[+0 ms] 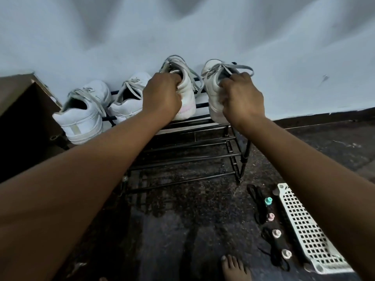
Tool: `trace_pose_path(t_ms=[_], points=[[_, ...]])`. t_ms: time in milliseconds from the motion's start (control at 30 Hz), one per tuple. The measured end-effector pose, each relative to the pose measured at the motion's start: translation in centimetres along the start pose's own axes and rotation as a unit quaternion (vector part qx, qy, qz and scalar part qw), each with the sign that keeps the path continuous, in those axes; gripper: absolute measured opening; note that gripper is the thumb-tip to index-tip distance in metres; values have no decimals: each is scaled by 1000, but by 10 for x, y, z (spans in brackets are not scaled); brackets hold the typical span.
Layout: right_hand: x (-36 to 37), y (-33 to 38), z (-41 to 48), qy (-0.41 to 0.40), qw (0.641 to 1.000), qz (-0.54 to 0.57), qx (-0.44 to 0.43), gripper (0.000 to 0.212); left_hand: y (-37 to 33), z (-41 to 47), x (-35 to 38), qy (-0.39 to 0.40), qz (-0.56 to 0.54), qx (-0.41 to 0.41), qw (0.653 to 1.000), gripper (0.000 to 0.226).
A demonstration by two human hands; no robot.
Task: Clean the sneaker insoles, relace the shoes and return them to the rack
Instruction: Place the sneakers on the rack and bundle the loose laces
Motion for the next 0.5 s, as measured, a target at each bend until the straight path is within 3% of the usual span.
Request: trace_pose_path(t_ms=[200, 333, 500], points=[[12, -2, 31, 4, 1000, -26, -7, 36, 14, 34, 24, 22, 34, -27, 999, 27], [23, -8, 41, 1, 999, -42, -14, 36, 25, 42, 40, 41, 45, -11, 998, 10], [28, -9, 44, -1, 998, -59, -27, 40, 26, 43, 45, 24, 26, 11, 999, 12]])
Point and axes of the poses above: each hand's wrist, its own z-axis towards the middle knuckle, its own x-axis out of the palm, y = z × x, the point moved 6 cm from there along z, towards the middle knuckle, and after that the axes turned 14 degrees about y, right-handed, at the moved point
